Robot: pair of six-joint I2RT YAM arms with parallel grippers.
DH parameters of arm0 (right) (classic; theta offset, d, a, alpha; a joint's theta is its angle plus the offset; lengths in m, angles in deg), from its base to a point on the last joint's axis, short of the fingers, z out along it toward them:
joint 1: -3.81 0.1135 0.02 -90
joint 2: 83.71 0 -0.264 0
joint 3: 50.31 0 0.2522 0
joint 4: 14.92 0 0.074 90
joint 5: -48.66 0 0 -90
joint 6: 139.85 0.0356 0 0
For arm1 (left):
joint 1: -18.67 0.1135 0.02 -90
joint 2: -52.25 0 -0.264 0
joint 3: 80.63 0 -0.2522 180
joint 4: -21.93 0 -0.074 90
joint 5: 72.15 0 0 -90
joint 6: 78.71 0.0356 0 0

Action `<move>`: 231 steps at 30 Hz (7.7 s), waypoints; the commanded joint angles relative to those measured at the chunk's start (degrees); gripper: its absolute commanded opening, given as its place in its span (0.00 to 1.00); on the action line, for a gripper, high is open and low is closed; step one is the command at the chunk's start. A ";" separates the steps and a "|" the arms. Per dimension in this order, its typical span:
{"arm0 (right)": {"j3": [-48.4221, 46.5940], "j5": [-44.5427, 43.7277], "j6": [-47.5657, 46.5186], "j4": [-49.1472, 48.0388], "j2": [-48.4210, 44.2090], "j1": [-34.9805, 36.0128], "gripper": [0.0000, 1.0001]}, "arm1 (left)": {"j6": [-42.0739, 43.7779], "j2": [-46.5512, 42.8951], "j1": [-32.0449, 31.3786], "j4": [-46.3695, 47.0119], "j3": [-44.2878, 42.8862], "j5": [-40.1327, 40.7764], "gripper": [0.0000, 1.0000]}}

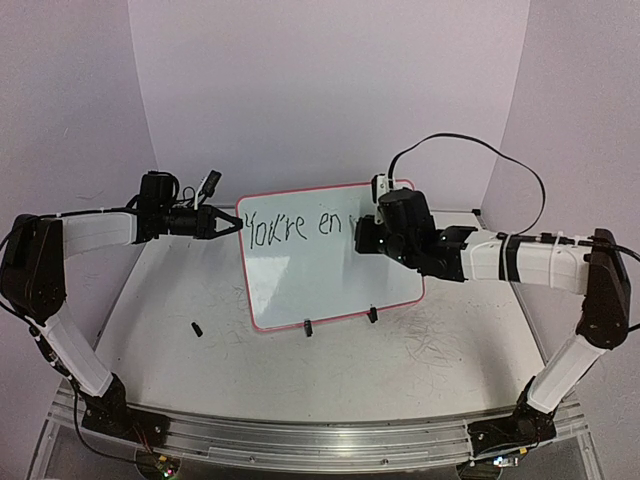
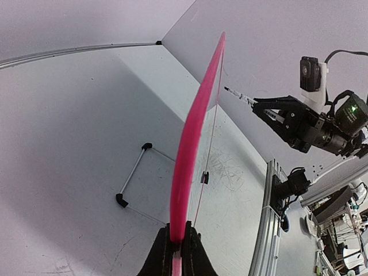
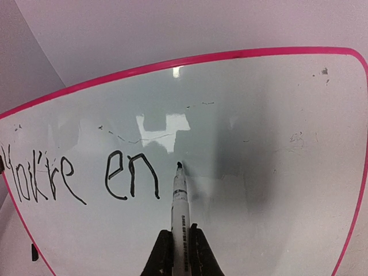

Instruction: Write a sentence on the whiteboard

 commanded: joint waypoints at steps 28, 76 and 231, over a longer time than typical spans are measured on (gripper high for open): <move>-1.27 1.40 -0.42 -2.24 2.63 -0.65 0.00 | 1.06 -0.93 -1.40 -1.08 -1.98 -0.60 0.00; -2.00 -1.55 -0.75 -3.35 2.96 -0.77 0.00 | 1.16 -1.07 -1.58 -1.08 -1.89 -0.70 0.00; 8.55 0.55 2.96 -3.49 -2.96 -3.55 0.00 | 2.00 -1.18 -2.21 -1.17 -2.16 -1.76 0.00</move>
